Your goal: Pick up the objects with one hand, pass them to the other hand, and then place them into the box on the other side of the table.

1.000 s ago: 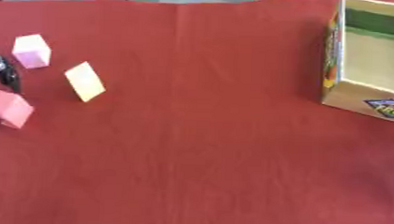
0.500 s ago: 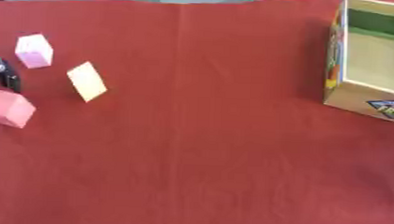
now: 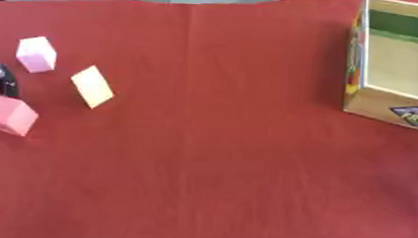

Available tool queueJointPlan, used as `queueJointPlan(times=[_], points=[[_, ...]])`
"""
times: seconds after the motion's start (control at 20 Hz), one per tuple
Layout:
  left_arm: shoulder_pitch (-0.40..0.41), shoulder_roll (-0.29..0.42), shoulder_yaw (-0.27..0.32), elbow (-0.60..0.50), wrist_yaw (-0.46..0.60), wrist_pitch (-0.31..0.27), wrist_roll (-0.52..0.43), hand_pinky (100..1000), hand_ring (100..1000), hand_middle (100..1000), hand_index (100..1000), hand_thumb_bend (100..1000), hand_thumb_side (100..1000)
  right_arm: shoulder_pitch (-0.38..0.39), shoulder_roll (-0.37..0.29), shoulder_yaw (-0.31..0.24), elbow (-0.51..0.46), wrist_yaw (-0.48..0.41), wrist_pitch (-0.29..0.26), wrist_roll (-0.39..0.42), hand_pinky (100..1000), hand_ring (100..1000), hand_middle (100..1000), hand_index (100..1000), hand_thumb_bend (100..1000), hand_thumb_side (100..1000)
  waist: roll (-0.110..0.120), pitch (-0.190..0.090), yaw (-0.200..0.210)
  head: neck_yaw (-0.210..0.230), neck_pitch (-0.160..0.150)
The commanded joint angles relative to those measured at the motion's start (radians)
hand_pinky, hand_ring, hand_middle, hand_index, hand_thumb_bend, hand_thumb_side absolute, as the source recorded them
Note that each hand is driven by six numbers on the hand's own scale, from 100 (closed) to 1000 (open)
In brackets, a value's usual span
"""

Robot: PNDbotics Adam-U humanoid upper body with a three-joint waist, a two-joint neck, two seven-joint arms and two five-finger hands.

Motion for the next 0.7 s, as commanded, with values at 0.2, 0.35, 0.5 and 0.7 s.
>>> queueJointPlan(times=[0.2, 0.35, 0.5, 0.7], points=[[-0.015, 0.032, 0.003, 0.001, 0.013, -0.007, 0.017, 755, 726, 618, 646, 561, 100, -0.001, -0.015, -0.013, -0.015, 0.000, 0.001, 0.004, 931, 1000, 849, 957, 100, 605, -0.003, -0.014, 0.000, -0.001, -0.015], [-0.014, 0.032, 0.001, 0.002, 0.020, -0.005, 0.018, 745, 703, 589, 610, 545, 100, 0.000, -0.016, -0.013, -0.015, -0.002, -0.001, 0.005, 932, 1000, 850, 957, 100, 605, -0.004, -0.016, 0.000, -0.004, -0.013], [-0.012, 0.033, 0.001, 0.001, 0.027, -0.001, 0.015, 724, 673, 550, 557, 507, 100, 0.001, -0.017, -0.014, -0.015, -0.004, -0.001, 0.005, 932, 1000, 850, 957, 100, 604, -0.003, -0.017, 0.000, -0.004, -0.012], [-0.008, 0.037, 0.003, -0.004, 0.035, 0.006, 0.014, 712, 653, 523, 532, 465, 100, 0.002, -0.020, -0.015, -0.015, -0.007, 0.000, 0.004, 932, 1000, 850, 957, 100, 603, -0.002, -0.019, 0.002, -0.004, -0.008]])
